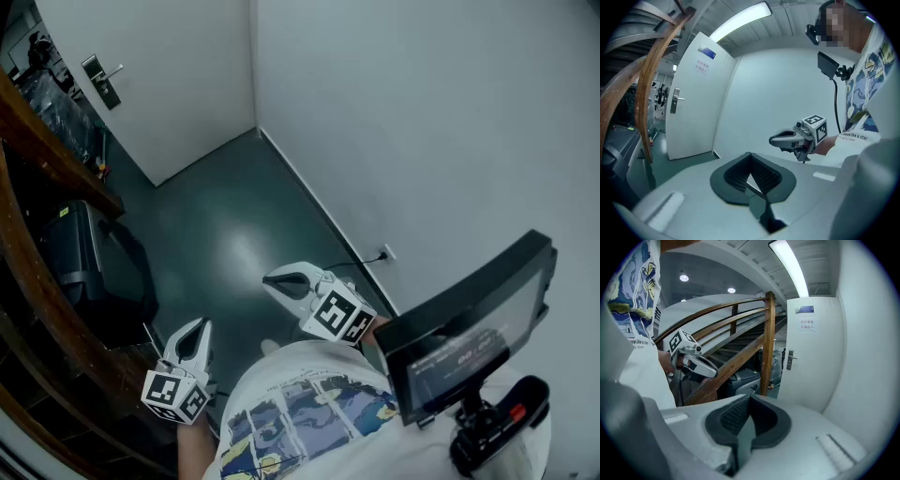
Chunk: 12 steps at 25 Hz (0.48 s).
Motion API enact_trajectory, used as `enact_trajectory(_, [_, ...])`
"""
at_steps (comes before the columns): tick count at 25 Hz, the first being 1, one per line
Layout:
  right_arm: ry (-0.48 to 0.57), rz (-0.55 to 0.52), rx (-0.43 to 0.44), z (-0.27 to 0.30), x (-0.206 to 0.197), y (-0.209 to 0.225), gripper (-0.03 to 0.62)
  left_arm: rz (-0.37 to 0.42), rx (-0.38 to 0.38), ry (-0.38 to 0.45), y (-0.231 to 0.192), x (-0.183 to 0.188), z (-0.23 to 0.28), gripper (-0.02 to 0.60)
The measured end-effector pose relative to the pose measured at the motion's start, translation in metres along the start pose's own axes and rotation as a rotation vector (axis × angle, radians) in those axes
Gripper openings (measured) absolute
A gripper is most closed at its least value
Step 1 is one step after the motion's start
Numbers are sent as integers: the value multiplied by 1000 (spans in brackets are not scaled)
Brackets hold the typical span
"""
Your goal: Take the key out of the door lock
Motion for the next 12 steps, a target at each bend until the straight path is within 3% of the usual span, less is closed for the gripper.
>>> enact_trajectory(7, [-32,3,-7,6,4,-27,3,40,3,-27,-7,-10,-22,5])
enact_trajectory(12, [-67,15,-42,6,6,-28,3,28,20,-7,-17,-10,-29,5])
Point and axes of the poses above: the fingertips, and each gripper's own axes: z forward along the fingers, y to its right, x out of its top, the point moved 6 cm from there along -z, backward along the fingers, and after that the axes turned 13 degrees about -x, right-handed, at the moved point
